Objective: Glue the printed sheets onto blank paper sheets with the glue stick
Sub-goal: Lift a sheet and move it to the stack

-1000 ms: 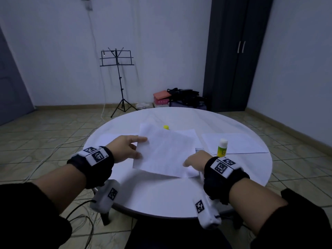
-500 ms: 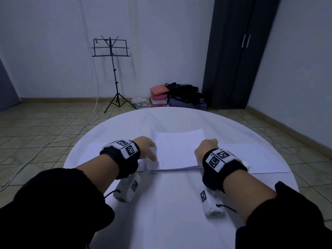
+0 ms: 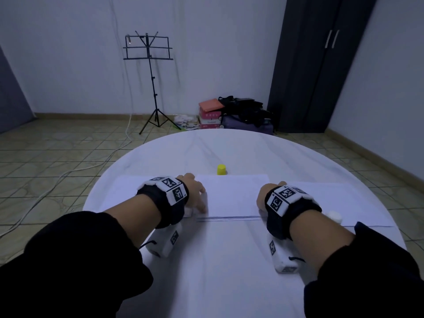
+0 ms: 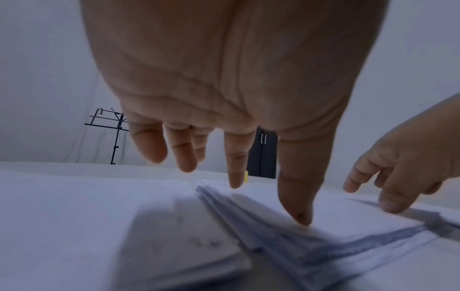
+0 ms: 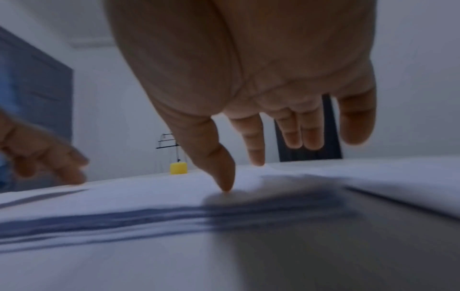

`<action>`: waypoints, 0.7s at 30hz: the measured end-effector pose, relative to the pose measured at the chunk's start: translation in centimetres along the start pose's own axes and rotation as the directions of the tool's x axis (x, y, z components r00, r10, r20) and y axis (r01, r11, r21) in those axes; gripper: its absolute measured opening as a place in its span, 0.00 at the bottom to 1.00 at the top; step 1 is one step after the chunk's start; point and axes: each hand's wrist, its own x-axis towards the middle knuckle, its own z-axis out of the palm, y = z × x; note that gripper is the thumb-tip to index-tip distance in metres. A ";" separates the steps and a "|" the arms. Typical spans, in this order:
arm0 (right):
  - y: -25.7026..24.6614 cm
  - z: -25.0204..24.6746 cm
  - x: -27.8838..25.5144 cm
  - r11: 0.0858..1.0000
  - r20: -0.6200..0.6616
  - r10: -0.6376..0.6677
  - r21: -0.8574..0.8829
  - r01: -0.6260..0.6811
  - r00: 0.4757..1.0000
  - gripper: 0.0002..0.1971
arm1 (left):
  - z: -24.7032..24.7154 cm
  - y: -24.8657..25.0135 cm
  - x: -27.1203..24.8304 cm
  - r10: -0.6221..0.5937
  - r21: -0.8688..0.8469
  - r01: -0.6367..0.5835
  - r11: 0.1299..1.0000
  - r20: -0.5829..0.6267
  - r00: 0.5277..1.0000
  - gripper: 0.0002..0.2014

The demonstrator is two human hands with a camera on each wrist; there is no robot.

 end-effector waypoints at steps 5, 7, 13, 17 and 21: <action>-4.2 -1.6 -2.7 0.984 -0.200 -0.052 0.158 0.085 0.978 0.15 | -1.8 -5.5 -1.9 -0.049 -0.126 0.051 0.991 0.020 0.999 0.34; -7.2 -2.2 -3.5 0.965 -0.199 -0.196 0.138 0.225 0.960 0.19 | -2.1 -8.6 -2.3 -0.111 -0.098 0.113 0.989 0.027 0.993 0.32; -16.0 -2.7 -6.7 0.809 0.001 -0.576 -0.142 0.571 0.817 0.17 | -0.3 -15.2 -2.3 -0.224 0.067 0.219 0.973 0.081 0.971 0.38; -18.1 -2.6 -7.1 0.809 0.115 -0.559 -0.144 0.570 0.821 0.12 | -0.1 -16.6 -1.4 -0.220 0.071 0.214 0.974 0.099 0.970 0.52; -18.6 -3.1 -6.8 0.796 0.133 -0.529 -0.264 0.544 0.838 0.19 | -0.4 -18.0 0.3 -0.276 0.051 0.272 0.961 0.173 0.945 0.65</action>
